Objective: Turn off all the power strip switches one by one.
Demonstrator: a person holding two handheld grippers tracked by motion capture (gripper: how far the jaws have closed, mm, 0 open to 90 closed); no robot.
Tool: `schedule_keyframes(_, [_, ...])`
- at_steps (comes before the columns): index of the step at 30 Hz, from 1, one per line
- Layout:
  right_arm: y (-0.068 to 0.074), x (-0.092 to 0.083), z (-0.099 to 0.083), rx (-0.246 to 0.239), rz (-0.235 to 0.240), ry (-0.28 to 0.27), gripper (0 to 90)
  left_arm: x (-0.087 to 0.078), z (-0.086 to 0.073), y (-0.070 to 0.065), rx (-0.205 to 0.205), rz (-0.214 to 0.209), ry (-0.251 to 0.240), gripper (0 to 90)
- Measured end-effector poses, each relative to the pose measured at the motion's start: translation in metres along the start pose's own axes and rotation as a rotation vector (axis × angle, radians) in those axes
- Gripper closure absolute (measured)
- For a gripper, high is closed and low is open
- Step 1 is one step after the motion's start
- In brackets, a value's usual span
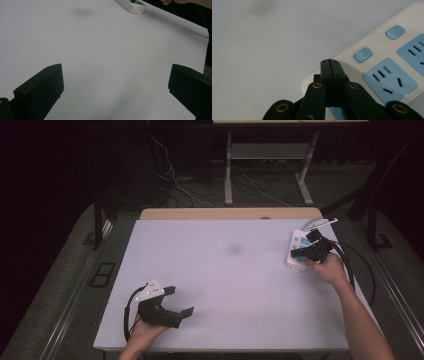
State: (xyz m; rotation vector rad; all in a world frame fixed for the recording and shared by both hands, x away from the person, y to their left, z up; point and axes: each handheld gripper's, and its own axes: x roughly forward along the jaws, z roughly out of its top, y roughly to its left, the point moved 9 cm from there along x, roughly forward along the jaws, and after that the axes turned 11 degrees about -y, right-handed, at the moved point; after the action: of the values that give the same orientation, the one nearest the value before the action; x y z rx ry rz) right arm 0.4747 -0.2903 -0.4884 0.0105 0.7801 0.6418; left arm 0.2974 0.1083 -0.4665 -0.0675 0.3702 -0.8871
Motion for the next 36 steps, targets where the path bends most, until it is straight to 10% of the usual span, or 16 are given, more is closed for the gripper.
schedule_keyframes(36, [-0.009,-0.022,0.049,-0.002,-0.004,-0.060,90.0,0.000,-0.001,0.003,-0.009,0.001,0.007,0.0])
